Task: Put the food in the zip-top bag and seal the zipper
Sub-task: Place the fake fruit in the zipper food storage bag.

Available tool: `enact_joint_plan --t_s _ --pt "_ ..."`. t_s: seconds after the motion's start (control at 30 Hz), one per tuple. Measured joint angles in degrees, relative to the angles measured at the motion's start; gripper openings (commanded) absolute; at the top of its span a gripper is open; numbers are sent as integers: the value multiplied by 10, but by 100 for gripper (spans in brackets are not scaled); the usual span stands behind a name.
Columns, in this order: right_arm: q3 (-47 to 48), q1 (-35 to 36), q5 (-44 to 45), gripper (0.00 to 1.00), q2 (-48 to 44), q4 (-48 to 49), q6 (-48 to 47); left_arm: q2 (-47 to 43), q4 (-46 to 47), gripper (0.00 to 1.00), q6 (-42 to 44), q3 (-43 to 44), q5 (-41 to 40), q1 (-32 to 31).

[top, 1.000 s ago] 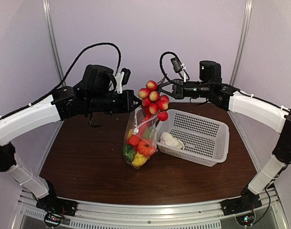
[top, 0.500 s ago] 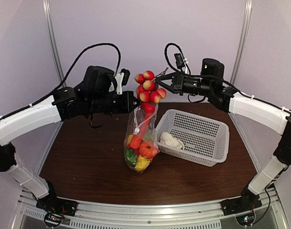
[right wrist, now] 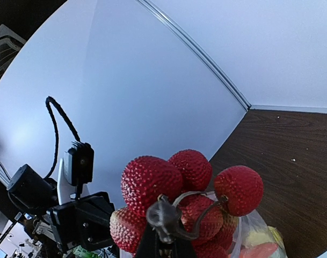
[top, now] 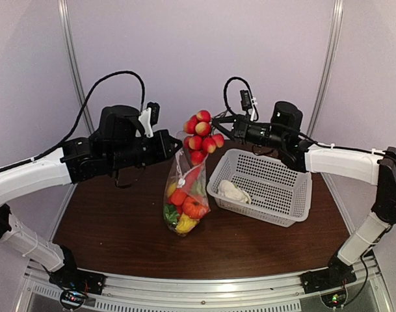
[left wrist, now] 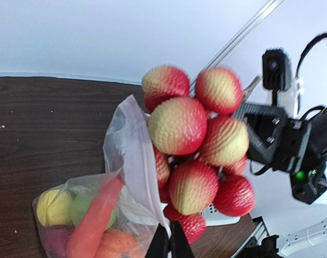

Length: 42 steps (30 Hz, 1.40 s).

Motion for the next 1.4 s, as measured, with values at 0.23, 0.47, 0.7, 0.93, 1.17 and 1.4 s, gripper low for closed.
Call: enact_joint_plan --t_s 0.23,0.47,0.7,0.93,1.17,1.4 --pt "-70 38 10 0 16 83 4 -34 49 0 -60 -35 -14 0" --pt "-2 69 26 0 16 1 -71 -20 66 0 -75 -35 -16 -1" --pt "11 119 43 0 14 -124 -154 -16 51 0 -52 -35 -51 -1" --pt "30 143 60 0 20 -193 -199 -20 23 0 -14 -23 -53 -2" --pt "72 143 68 0 74 -210 -209 -7 -8 0 17 19 2 -3" --pt "73 134 94 0 114 -198 -171 24 -30 0 30 29 38 -9"
